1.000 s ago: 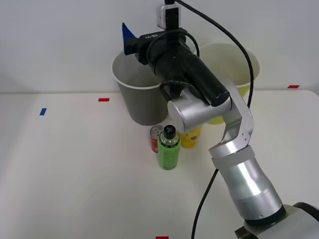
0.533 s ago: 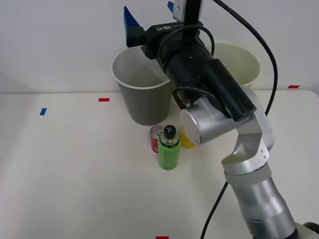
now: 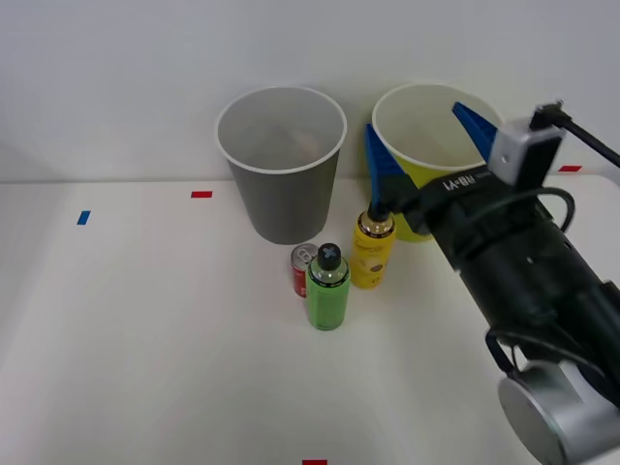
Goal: Put cans in the gray bin, plastic bottles in the light green bin
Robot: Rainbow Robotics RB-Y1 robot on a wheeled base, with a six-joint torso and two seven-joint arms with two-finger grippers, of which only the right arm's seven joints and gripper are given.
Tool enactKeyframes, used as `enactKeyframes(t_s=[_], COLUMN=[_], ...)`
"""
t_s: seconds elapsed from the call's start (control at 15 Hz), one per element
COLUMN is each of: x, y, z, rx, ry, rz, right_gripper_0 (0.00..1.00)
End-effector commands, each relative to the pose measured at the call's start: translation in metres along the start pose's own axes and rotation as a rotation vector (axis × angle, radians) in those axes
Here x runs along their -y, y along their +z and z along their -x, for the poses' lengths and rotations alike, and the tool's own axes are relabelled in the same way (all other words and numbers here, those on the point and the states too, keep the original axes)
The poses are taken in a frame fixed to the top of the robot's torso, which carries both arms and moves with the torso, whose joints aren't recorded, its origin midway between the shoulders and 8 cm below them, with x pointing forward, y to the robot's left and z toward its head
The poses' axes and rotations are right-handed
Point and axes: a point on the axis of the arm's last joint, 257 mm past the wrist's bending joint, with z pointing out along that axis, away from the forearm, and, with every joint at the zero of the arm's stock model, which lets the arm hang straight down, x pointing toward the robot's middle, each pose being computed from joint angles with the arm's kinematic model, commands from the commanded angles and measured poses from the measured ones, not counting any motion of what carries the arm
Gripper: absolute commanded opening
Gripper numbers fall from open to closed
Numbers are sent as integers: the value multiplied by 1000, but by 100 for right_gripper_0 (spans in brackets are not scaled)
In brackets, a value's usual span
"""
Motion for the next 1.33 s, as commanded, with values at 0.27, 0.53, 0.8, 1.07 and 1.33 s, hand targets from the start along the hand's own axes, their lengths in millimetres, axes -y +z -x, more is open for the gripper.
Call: enactKeyframes(t_s=[0.27,0.53,0.8,1.07,1.33], x=[62,74,65,38,21], y=[-139,-195,-239,-278,-297], z=[-69,-123,-173,-211,-221], rx=[-128,-225,-285,-310,-367], ry=[-23,9,39,-39,-182], rz=[-154,-240,-297,-308,-281], right_gripper_0=[100,100,100,100,100])
